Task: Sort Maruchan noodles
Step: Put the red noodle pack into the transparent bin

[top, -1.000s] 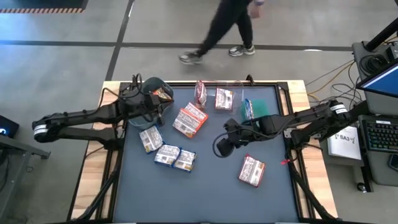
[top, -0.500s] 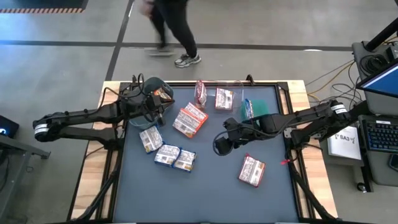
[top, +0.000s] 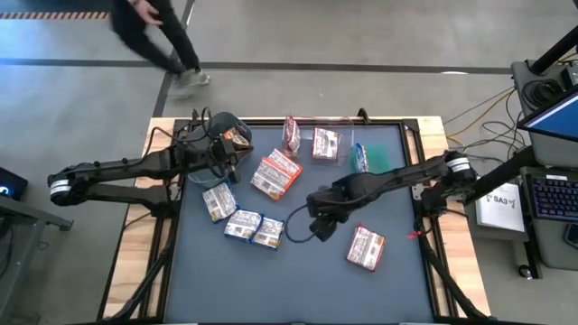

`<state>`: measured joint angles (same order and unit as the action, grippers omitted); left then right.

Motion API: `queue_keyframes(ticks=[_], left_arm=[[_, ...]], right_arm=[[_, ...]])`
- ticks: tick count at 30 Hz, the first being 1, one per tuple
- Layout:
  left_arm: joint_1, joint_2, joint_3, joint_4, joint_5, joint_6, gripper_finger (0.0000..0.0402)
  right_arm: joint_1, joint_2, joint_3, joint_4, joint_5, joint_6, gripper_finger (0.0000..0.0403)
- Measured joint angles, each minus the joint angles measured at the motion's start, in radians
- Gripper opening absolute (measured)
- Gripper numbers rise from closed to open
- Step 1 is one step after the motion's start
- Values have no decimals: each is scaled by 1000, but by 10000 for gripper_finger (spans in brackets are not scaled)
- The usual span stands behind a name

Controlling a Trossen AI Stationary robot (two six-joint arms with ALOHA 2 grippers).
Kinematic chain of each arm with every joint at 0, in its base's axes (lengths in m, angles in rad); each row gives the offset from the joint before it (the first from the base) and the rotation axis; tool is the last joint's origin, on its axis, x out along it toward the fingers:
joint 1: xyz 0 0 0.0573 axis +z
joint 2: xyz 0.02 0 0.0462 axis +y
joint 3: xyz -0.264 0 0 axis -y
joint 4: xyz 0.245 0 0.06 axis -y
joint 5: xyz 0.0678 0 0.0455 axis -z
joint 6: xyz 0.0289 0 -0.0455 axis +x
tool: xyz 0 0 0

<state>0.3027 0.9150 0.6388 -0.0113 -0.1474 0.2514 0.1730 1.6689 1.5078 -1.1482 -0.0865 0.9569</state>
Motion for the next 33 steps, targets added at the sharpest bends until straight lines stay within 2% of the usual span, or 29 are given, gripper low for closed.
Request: queue_keyframes(ticks=[3, 6, 9, 15, 19, 22, 26, 29, 33], left_arm=[[0, 0, 0, -17, 0, -2, 0], [0, 0, 0, -23, 0, -12, 0], [0, 0, 0, -29, 0, -31, 0], [0, 0, 0, -72, 0, -64, 0], [0, 0, 0, -88, 0, -87, 0], [0, 0, 0, -109, 0, -107, 0], [0, 0, 0, -123, 0, -113, 0], [0, 0, 0, -128, 0, -122, 0], [0, 0, 0, -127, 0, -130, 0]], right_arm=[[9, 32, 3, -164, 1, -16, 189], [20, 47, -25, -183, 8, -91, 189], [28, 49, -61, -60, 14, -202, 189], [37, 49, -119, 223, 89, -373, 189], [37, 49, -121, 151, 87, -343, 189], [39, 48, -128, -10, 70, -299, 189], [76, 32, -184, -144, 48, -326, 188], [97, -19, -262, -125, -15, -340, 187], [107, -135, -391, -1, -33, -292, 187]])
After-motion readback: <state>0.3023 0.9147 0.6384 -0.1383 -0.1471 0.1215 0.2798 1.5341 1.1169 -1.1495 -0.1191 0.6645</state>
